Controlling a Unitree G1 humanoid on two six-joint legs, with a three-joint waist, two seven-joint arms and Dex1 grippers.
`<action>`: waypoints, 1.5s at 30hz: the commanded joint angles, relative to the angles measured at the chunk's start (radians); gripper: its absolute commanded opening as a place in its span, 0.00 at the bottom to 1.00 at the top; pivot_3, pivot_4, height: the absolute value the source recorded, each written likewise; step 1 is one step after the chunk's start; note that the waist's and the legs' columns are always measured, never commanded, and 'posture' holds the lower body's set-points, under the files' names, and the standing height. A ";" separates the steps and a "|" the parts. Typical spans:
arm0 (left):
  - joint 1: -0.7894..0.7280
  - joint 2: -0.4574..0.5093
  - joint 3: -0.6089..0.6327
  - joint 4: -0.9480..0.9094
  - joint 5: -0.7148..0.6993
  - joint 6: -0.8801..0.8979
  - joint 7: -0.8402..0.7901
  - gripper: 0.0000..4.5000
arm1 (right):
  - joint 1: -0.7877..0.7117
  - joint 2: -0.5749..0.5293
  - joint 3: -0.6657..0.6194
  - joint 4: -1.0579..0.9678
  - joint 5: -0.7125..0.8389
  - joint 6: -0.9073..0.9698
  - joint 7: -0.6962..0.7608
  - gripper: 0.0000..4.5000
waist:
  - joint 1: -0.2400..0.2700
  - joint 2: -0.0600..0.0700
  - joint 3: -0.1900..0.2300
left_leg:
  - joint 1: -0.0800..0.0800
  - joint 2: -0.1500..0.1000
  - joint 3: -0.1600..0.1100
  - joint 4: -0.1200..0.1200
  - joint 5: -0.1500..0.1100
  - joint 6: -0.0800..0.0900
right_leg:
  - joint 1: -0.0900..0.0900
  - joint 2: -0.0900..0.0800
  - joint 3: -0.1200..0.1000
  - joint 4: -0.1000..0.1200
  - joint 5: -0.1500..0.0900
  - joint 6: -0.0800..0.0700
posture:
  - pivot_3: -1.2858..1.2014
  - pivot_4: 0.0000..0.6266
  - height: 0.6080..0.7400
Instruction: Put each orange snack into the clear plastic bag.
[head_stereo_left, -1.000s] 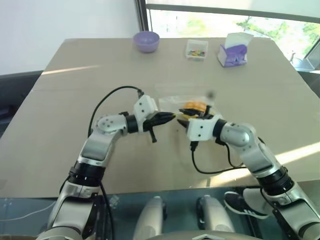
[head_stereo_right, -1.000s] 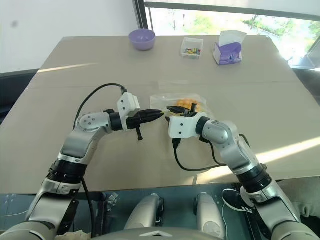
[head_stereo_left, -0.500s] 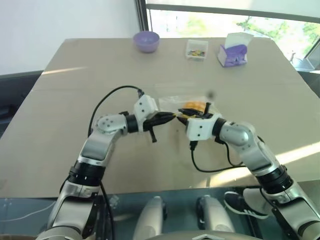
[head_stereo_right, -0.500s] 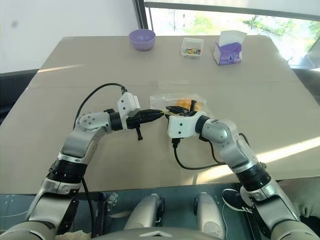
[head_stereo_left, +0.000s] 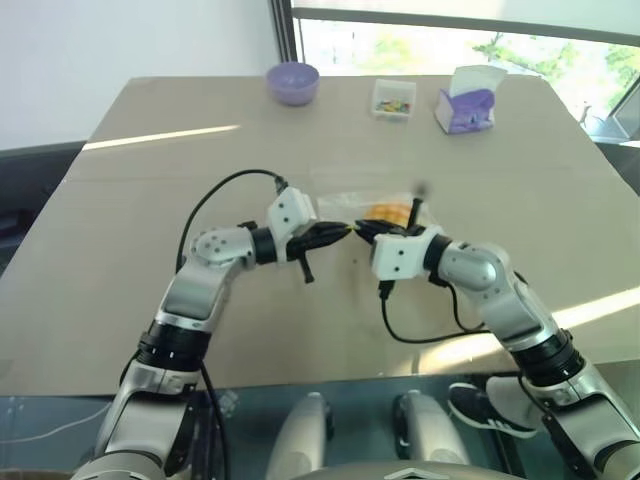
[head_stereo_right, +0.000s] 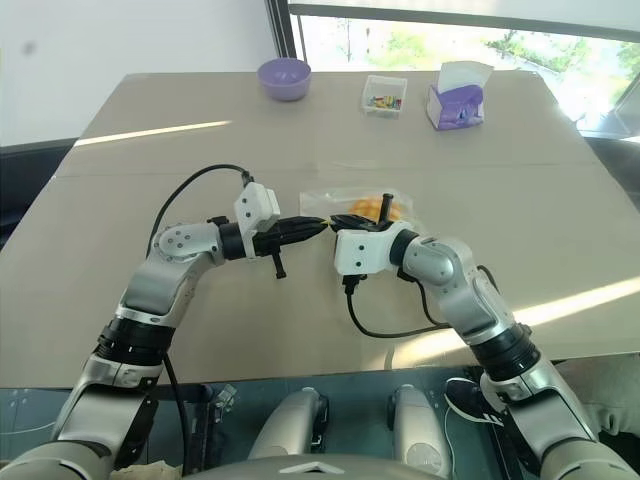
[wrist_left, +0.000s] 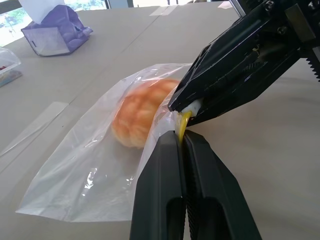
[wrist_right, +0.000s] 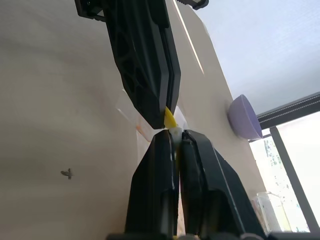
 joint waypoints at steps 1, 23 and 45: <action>-0.019 0.002 0.015 -0.032 -0.005 -0.008 0.002 0.00 | -0.027 0.006 -0.018 -0.023 -0.001 -0.018 -0.016 0.01 | 0.000 0.000 0.000 | 0.000 0.000 0.000 0.000 0.000 0.000 | 0.000 0.000 0.000 0.000 0.000 0.000 | 0.52 0.24 1.00; -0.035 0.046 0.024 0.084 0.039 -0.083 0.016 0.00 | 0.120 -0.208 -0.176 -0.067 0.046 -0.013 -0.025 0.01 | 0.000 0.000 0.000 | 0.000 0.000 0.000 0.000 0.000 0.000 | 0.000 0.000 0.000 0.000 0.000 0.000 | 0.52 0.24 1.00; -0.012 0.078 0.041 0.092 0.041 -0.115 0.012 0.00 | 0.256 -0.376 -0.296 0.033 0.053 -0.053 -0.132 0.01 | 0.001 0.000 0.000 | 0.000 0.000 0.001 0.000 0.000 0.000 | 0.000 0.000 0.000 -0.001 0.000 0.000 | 0.52 0.24 1.00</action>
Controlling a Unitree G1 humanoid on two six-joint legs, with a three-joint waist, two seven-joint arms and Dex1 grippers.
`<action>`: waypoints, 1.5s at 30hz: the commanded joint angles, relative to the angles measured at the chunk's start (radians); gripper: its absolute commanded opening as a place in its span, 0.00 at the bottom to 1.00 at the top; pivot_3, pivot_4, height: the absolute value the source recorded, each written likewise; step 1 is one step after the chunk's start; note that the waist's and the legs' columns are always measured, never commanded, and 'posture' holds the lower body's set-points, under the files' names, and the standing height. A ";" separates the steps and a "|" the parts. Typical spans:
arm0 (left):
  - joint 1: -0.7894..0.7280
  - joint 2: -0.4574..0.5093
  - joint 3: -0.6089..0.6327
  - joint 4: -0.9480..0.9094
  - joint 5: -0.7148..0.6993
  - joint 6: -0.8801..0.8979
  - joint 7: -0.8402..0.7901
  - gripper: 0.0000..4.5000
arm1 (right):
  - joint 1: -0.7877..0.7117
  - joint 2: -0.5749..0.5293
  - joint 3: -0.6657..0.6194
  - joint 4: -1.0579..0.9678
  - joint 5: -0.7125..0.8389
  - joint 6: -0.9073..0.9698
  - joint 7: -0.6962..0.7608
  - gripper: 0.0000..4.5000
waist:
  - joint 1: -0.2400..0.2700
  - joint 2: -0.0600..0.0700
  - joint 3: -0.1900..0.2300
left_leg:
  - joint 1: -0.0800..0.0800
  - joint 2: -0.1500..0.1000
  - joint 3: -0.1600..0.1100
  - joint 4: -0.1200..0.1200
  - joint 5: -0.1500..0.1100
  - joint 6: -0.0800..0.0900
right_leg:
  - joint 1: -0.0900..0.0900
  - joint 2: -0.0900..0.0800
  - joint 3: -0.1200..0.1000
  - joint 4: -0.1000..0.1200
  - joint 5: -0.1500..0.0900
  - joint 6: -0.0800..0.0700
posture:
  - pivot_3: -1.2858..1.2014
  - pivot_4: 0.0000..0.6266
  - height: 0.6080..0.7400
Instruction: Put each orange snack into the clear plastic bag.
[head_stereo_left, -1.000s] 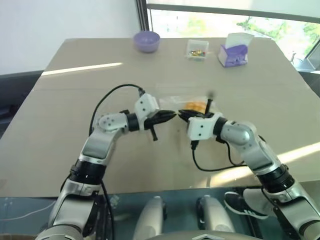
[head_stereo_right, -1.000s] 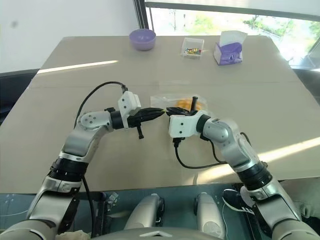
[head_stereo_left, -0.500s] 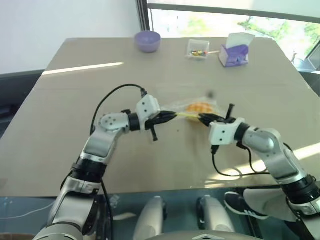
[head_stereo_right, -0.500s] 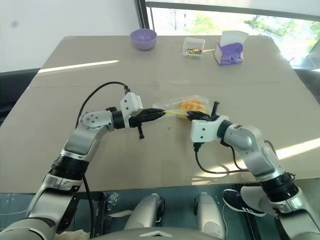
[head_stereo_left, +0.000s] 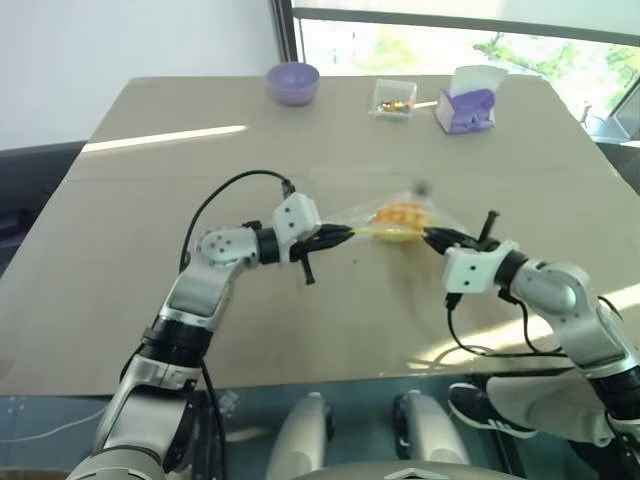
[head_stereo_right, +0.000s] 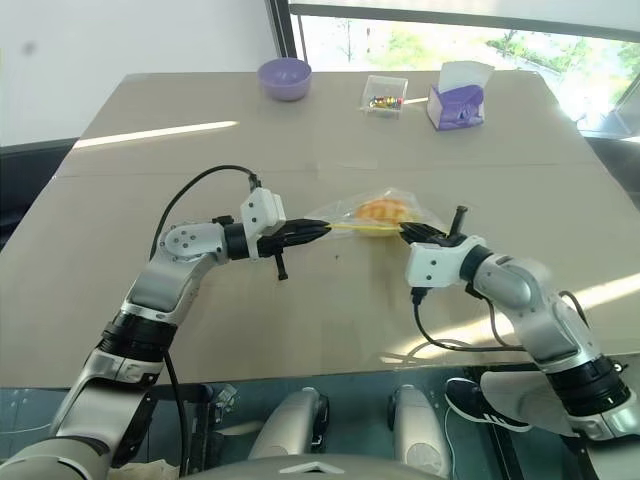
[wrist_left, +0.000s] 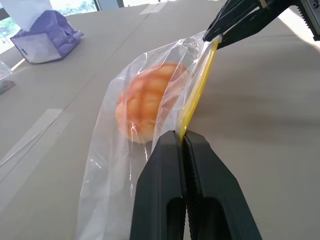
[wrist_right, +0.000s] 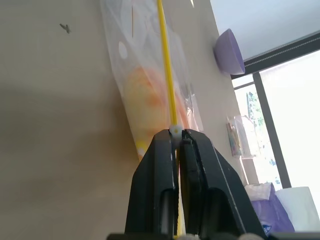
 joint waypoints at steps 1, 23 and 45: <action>0.008 0.061 0.086 0.030 0.013 -0.009 0.024 0.00 | 0.021 -0.060 -0.121 0.097 -0.019 0.035 -0.036 0.01 | 0.000 0.000 0.000 | 0.000 0.000 0.000 0.000 0.000 0.000 | 0.000 0.000 0.000 0.000 0.000 0.000 | 0.52 0.24 1.00; 0.008 0.070 0.088 0.030 0.009 -0.019 0.040 0.00 | 0.053 -0.079 -0.126 0.131 -0.002 0.034 -0.054 0.01 | 0.000 0.000 0.000 | 0.000 0.000 0.000 0.000 0.000 0.000 | 0.000 0.000 0.000 0.000 0.000 0.000 | 0.52 0.24 1.00; 0.010 0.037 0.073 0.008 0.014 -0.006 0.045 0.00 | 0.121 0.039 -0.160 -0.160 0.318 0.262 0.132 0.67 | 0.001 0.000 0.000 | 0.000 0.000 0.000 0.000 0.000 0.000 | 0.000 0.000 0.000 0.000 0.000 0.000 | 0.52 0.24 1.00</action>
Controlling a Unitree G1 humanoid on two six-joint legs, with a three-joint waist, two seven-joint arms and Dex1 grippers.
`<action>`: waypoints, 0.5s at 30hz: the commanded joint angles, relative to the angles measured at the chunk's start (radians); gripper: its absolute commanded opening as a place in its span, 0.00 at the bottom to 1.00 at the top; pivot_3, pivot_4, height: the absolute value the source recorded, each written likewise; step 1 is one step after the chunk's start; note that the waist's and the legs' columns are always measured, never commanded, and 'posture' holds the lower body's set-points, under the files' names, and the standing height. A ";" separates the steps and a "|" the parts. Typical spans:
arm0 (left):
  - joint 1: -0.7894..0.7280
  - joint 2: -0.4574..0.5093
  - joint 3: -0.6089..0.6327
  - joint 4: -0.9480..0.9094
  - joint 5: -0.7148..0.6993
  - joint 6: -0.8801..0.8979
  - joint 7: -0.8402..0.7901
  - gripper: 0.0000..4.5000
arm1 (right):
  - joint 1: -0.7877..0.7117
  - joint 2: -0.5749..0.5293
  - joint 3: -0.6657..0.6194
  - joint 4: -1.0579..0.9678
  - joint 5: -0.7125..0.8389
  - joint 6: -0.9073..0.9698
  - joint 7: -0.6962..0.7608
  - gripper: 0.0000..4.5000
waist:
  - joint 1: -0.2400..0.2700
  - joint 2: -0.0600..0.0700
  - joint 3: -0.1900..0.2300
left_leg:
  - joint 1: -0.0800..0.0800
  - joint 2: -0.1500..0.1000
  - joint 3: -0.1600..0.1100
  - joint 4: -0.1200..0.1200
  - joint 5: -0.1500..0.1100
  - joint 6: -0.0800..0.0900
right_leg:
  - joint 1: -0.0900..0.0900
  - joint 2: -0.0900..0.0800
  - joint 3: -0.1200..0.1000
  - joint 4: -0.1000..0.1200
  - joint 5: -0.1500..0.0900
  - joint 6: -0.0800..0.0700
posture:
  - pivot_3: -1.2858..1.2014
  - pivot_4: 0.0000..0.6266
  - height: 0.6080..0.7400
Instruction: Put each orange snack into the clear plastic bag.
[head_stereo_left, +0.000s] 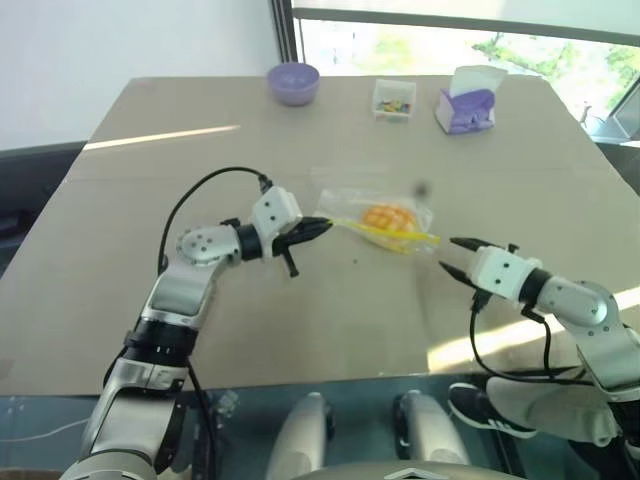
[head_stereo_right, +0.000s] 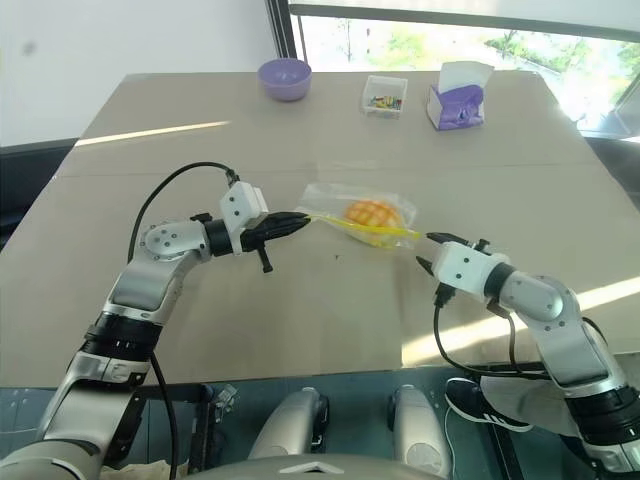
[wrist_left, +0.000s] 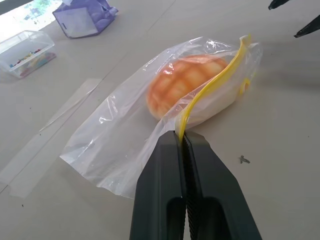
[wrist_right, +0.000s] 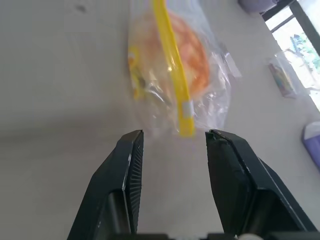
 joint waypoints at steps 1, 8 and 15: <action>-0.002 -0.001 0.018 -0.021 0.004 -0.024 -0.002 0.00 | -0.032 0.033 -0.023 -0.031 0.007 0.033 -0.029 0.75 | 0.000 0.000 0.000 | 0.000 0.000 0.000 0.000 0.000 0.000 | 0.000 0.000 0.000 0.000 0.000 0.000 | 0.52 0.24 1.00; 0.010 -0.004 0.014 -0.036 0.016 -0.066 -0.010 0.00 | -0.097 0.073 -0.002 0.081 -0.010 0.023 -0.030 0.86 | 0.000 0.000 0.000 | 0.000 0.000 0.000 0.000 0.000 0.000 | 0.000 0.000 0.000 0.000 0.000 0.000 | 0.52 0.24 1.00; 0.027 0.002 0.008 -0.045 0.071 -0.190 0.003 0.00 | -0.192 0.094 0.019 0.243 0.020 -0.019 0.044 0.86 | -0.001 0.000 0.000 | 0.000 0.000 0.000 0.000 0.000 0.000 | 0.000 0.000 0.000 0.000 0.000 0.000 | 0.52 0.24 1.00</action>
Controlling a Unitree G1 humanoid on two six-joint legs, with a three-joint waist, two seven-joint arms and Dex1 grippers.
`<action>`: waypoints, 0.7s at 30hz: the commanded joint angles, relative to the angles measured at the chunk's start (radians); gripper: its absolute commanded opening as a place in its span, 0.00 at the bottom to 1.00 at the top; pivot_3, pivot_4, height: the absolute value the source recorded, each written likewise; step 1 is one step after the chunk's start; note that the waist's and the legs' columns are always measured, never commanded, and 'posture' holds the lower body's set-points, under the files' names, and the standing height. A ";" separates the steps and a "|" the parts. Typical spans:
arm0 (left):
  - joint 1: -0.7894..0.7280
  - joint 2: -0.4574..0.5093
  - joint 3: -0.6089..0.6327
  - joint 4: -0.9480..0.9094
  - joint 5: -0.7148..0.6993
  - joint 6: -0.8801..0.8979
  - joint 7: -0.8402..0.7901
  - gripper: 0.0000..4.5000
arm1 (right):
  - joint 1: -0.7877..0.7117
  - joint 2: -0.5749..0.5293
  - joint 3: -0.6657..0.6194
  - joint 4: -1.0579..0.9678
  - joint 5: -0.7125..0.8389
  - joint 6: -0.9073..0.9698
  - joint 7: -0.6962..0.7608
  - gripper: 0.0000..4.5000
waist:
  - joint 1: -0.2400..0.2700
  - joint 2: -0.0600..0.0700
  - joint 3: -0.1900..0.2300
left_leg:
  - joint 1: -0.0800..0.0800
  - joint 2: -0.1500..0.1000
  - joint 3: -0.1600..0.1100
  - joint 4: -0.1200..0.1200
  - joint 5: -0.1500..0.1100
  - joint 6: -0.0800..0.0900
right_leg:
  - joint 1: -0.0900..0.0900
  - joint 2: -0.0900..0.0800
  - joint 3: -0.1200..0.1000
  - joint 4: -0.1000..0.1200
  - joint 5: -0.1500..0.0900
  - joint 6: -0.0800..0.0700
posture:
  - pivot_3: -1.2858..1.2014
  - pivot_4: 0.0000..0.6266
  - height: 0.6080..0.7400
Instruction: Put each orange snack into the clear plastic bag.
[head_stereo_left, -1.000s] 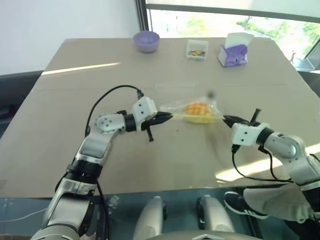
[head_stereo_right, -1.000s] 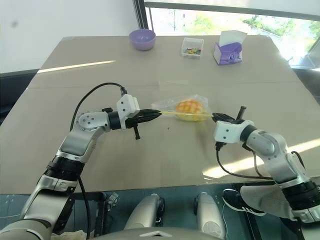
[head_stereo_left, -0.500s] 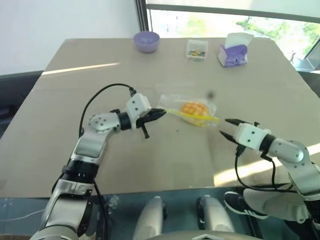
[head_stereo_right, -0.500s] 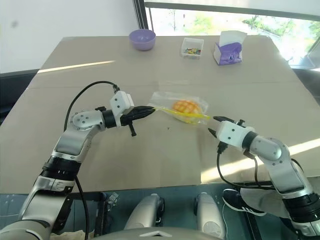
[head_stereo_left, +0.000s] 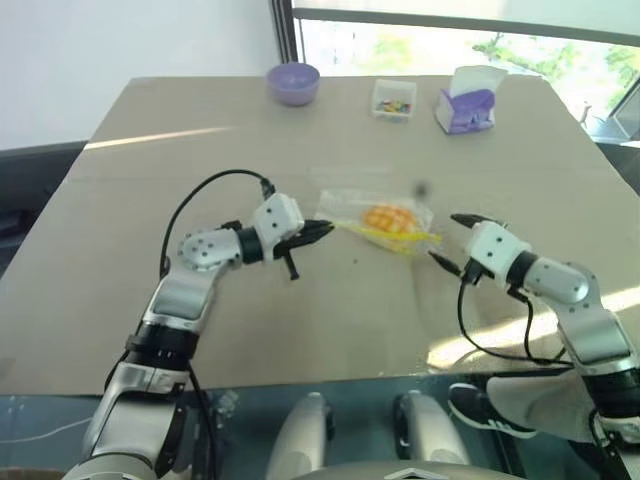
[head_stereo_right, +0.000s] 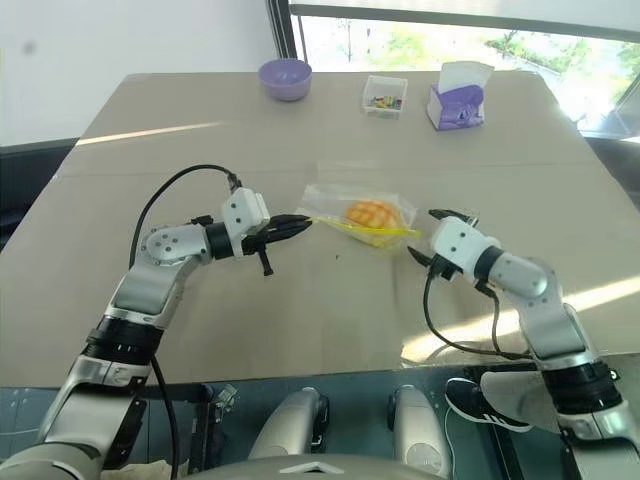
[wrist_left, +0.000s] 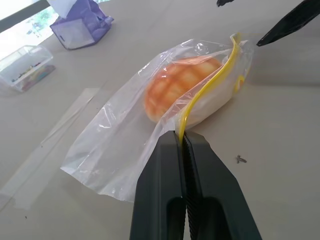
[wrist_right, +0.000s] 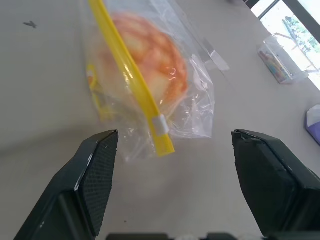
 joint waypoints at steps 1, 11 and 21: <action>0.005 0.009 0.008 -0.043 0.035 -0.088 0.009 0.00 | -0.039 0.007 0.004 0.046 0.026 -0.042 0.042 0.86 | 0.000 0.000 0.000 | 0.000 0.000 0.000 0.000 0.000 0.000 | 0.000 0.000 0.000 0.000 0.000 0.000 | 0.52 0.24 1.00; 0.032 0.014 -0.001 -0.048 0.092 -0.164 0.027 0.00 | -0.122 0.022 0.034 0.175 0.034 -0.111 0.125 0.75 | -0.001 0.000 0.000 | 0.000 0.000 0.000 0.000 0.000 0.000 | 0.000 0.000 0.000 0.000 0.000 0.000 | 0.52 0.24 1.00; 0.036 0.007 0.002 -0.045 0.112 -0.180 0.044 0.00 | -0.121 0.001 0.039 0.184 0.016 -0.142 0.160 0.01 | 0.000 0.000 0.000 | 0.000 0.000 0.000 0.000 0.000 0.000 | 0.000 0.000 0.000 0.000 0.000 0.000 | 0.52 0.24 1.00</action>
